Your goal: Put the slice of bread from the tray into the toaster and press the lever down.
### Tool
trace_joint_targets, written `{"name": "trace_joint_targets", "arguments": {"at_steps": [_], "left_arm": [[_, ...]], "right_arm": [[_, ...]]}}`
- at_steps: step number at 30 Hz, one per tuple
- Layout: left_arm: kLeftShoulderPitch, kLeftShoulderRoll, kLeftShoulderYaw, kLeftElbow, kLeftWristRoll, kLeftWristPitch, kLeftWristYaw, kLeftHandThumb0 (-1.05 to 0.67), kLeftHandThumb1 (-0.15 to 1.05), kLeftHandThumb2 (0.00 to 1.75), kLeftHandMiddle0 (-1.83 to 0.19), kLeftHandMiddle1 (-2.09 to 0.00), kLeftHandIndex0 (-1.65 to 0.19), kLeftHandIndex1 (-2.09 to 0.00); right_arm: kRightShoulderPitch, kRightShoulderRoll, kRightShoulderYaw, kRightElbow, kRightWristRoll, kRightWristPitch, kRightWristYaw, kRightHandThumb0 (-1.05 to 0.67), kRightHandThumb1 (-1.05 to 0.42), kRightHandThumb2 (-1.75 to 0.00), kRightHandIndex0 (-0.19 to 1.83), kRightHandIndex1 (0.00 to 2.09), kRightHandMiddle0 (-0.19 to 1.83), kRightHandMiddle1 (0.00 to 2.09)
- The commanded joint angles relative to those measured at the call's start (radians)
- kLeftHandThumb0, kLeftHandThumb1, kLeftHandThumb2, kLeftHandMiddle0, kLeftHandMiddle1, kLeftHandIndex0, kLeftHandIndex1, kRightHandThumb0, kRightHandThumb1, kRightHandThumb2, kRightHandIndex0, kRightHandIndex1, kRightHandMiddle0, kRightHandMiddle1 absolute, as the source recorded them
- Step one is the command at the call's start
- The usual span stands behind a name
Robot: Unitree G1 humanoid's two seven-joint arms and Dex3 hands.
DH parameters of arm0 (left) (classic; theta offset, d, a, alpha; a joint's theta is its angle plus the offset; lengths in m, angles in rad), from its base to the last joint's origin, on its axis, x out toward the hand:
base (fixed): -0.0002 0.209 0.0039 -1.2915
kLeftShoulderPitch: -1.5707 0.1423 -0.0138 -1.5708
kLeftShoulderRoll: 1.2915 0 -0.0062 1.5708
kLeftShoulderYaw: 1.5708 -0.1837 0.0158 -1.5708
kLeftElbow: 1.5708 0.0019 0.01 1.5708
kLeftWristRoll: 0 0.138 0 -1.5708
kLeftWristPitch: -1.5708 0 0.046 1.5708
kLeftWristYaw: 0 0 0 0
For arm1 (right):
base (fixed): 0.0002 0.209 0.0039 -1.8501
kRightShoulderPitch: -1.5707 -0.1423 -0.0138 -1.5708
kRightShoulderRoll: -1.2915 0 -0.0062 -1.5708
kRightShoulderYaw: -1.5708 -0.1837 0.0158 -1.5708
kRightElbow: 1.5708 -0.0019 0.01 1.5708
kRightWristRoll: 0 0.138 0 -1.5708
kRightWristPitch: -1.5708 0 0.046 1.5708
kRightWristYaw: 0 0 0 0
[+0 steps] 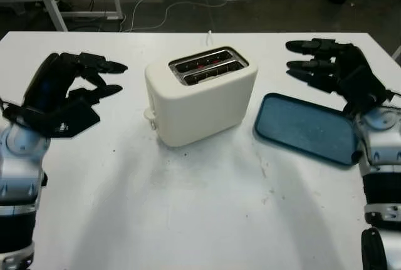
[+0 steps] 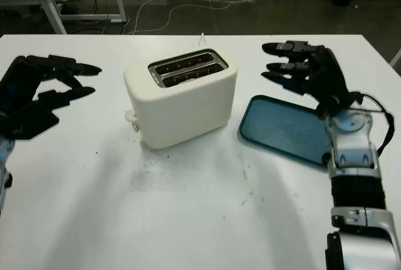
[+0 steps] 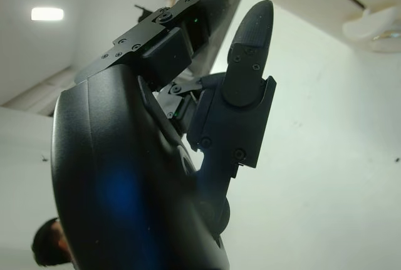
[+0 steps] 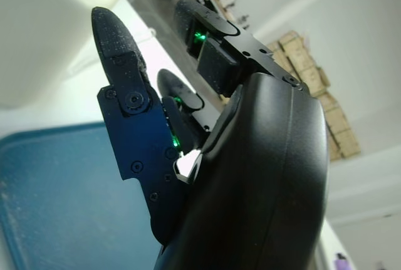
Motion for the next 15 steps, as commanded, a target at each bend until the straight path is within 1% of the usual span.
{"name": "trace_joint_targets", "arguments": {"at_steps": [1, 3, 7, 11, 15], "left_arm": [[-0.038, 0.035, -0.019, 0.029, 0.015, -0.001, -0.022, -0.5, 0.82, 0.0, -0.83, -0.89, -1.09, -0.05], [-0.065, 0.048, -0.029, 0.047, 0.023, 0.007, -0.036, -0.5, 0.81, 0.0, -0.86, -0.85, -1.1, -0.05], [-0.108, 0.062, -0.05, 0.053, 0.035, 0.031, -0.059, -0.5, 0.79, 0.0, -0.9, -0.84, -1.13, -0.05], [-0.127, 0.076, -0.057, 0.042, 0.043, 0.05, -0.086, -0.49, 0.78, 0.0, -0.9, -0.83, -1.13, -0.06], [-0.141, 0.087, -0.057, 0.041, 0.039, 0.057, -0.101, -0.48, 0.78, 0.0, -0.91, -0.82, -1.14, -0.05]], "right_arm": [[-0.035, -0.023, 0.014, 0.013, -0.018, -0.028, 0.013, -0.57, -0.77, 0.0, 0.92, 0.02, 0.82, 0.0], [-0.051, -0.039, 0.029, 0.017, -0.045, -0.036, 0.012, -0.57, -0.77, 0.0, 0.91, 0.01, 0.82, 0.0], [-0.083, -0.066, 0.056, 0.01, -0.105, -0.026, 0.007, -0.64, -0.78, -0.01, 0.92, 0.01, 0.83, 0.0], [-0.117, -0.089, 0.075, 0.044, -0.131, -0.057, 0.02, -0.66, -0.79, -0.01, 0.93, 0.02, 0.84, 0.01], [-0.145, -0.101, 0.095, 0.069, -0.144, -0.054, 0.034, -0.67, -0.79, 0.0, 0.94, 0.02, 0.85, 0.01]]}}
